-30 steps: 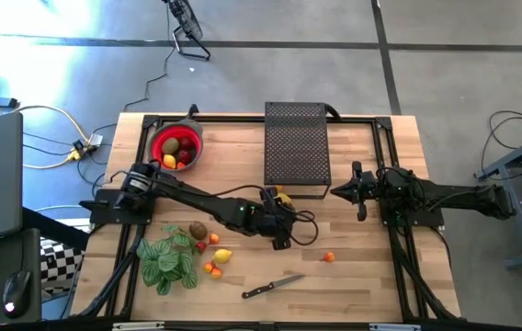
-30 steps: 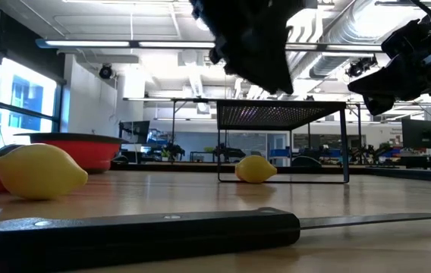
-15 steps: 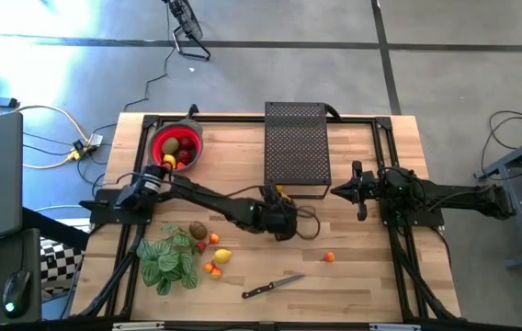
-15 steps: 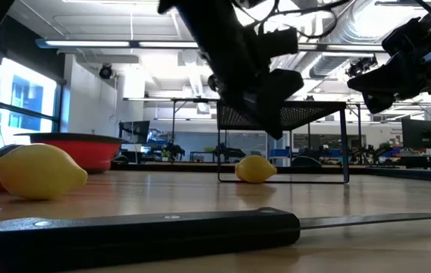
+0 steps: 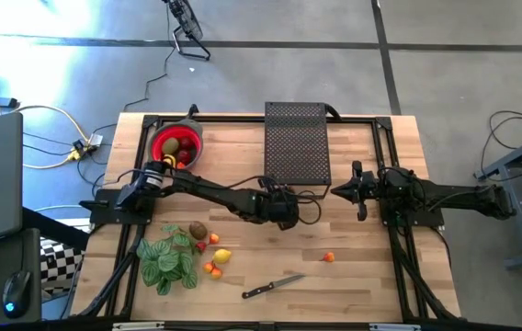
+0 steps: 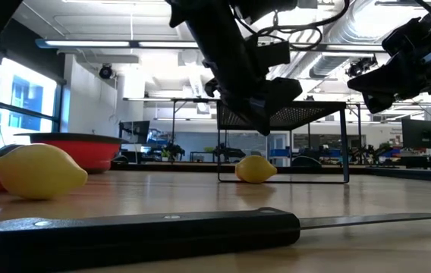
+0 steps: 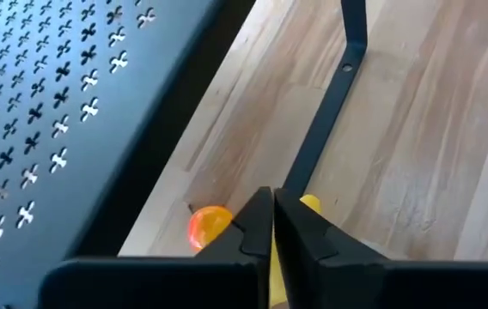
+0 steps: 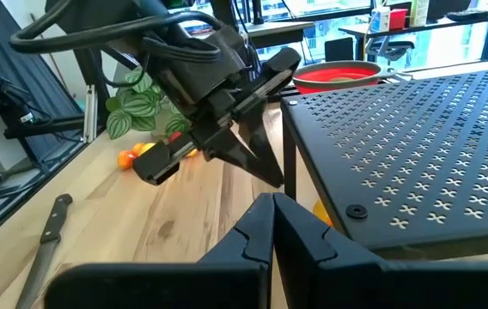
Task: Pick & Place Fruit
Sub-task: Put the top yellow lemon into the strainer bowl
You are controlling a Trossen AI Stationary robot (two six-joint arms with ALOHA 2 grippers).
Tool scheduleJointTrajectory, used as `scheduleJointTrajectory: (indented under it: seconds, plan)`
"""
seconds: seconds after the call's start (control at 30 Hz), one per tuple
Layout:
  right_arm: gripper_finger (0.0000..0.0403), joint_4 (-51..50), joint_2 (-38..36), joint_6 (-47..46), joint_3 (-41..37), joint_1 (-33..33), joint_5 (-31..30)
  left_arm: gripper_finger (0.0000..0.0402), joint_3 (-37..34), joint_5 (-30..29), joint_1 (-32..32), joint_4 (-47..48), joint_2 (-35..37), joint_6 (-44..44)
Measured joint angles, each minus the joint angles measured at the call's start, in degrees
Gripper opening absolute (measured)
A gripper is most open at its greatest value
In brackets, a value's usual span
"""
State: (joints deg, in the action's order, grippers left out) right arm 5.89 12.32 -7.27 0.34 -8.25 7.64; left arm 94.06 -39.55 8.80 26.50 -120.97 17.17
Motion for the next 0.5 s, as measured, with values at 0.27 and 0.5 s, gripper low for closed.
scheduleJointTrajectory:
  seconds: [0.27,0.5]
  plan:
    - [0.0002,0.0,0.0,0.0,0.0,0.0,0.0,0.0002,0.0,-6.1,2.1,0.1,-0.9,3.0]
    - [0.0002,0.4,0.0,0.0,0.0,0.0,0.0,0.0001,-0.2,-6.2,2.8,1.0,-2.3,4.2]
